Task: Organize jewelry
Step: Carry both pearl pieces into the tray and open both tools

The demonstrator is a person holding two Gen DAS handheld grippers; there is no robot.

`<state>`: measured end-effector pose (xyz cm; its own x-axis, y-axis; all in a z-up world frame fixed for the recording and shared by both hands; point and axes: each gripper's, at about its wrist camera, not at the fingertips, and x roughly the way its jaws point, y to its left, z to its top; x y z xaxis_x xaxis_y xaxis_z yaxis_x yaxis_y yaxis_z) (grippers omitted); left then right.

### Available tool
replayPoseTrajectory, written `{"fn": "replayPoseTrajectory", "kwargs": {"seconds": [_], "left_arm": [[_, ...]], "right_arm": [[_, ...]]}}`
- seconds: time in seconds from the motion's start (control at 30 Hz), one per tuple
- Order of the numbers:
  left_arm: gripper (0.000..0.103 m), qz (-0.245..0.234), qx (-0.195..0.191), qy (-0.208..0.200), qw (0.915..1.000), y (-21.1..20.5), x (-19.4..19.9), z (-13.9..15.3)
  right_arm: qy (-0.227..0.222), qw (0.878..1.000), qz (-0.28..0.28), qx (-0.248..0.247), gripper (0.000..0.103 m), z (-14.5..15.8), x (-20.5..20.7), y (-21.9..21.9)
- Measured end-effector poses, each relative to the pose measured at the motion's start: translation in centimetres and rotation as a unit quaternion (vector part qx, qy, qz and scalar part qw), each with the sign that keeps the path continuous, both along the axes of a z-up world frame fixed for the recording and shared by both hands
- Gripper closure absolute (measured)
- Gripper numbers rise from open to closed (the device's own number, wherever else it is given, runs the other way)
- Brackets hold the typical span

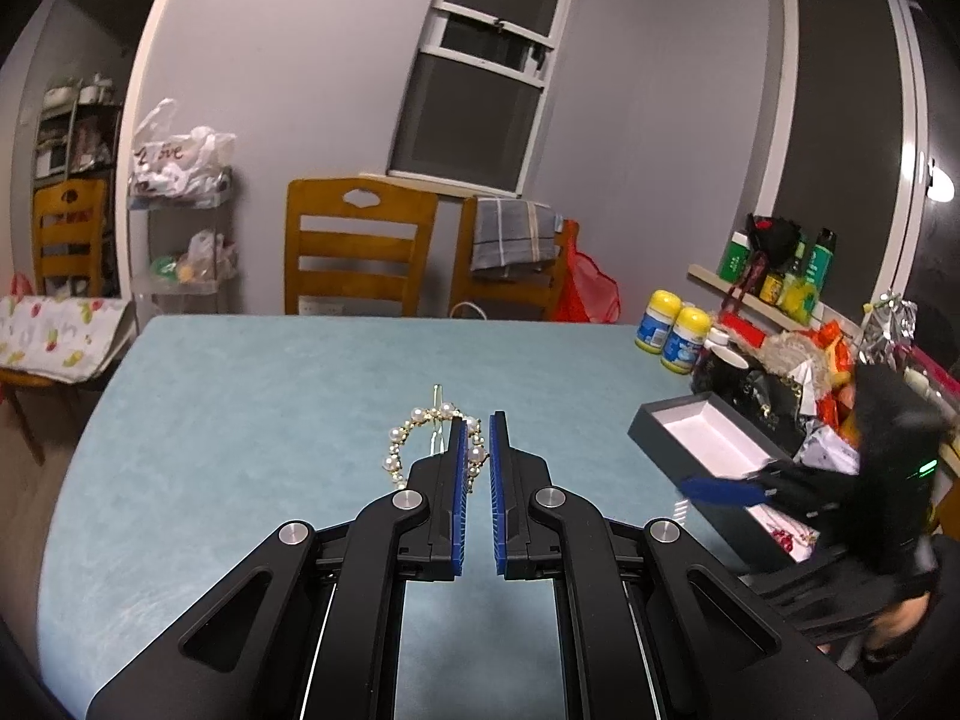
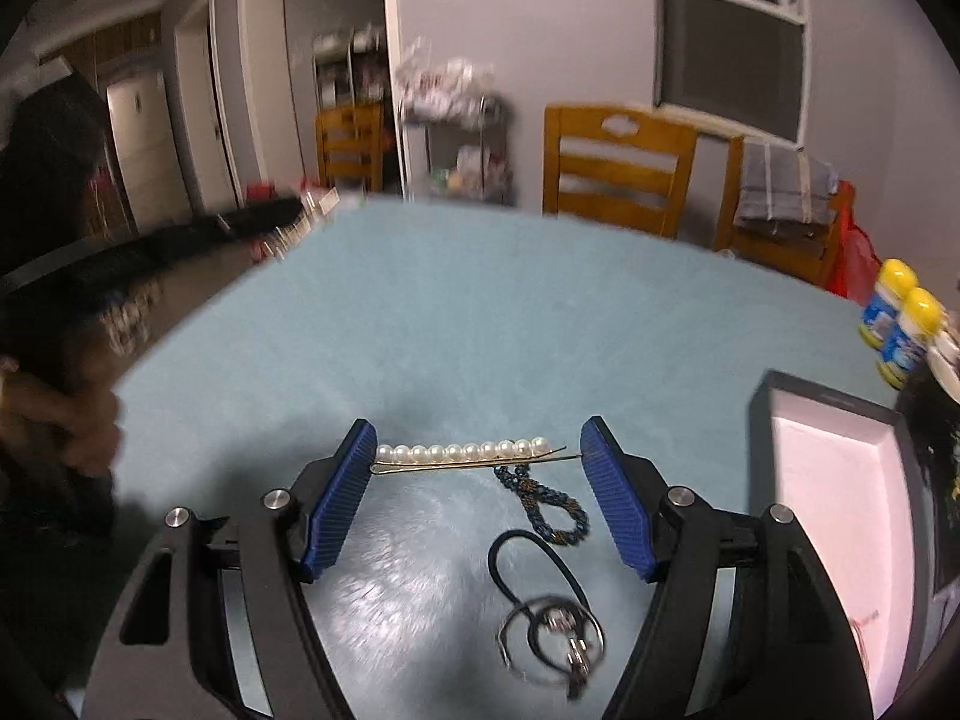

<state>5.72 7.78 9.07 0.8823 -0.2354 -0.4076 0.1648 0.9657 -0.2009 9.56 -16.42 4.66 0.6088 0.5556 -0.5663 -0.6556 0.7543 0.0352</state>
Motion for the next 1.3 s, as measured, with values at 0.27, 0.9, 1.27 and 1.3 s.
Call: {"fn": "replayPoseTrajectory", "kwargs": {"seconds": [0.27,0.9,1.27,1.3], "left_arm": [[0.096,-0.038,0.029,-0.021,0.9987,-4.2,-1.1,0.2],[0.096,-0.185,0.056,-0.025,0.9809,-19.2,-2.5,1.1],[0.096,-0.248,0.08,0.03,0.965,-27.3,-0.6,-1.5],[0.096,-0.252,0.081,0.043,0.9632,-27.9,-0.1,-2.0]], "right_arm": [[-0.035,0.997,-0.039,0.049,0.033,3.3,-3.9,-8.6],[-0.023,0.986,-0.15,0.061,0.033,-1.7,-5.1,-21.3],[0.016,0.981,-0.193,0.006,0.033,-4.4,-2.4,-23.5],[0.021,0.981,-0.193,0.001,0.033,-4.6,-2.2,-23.5]]}}
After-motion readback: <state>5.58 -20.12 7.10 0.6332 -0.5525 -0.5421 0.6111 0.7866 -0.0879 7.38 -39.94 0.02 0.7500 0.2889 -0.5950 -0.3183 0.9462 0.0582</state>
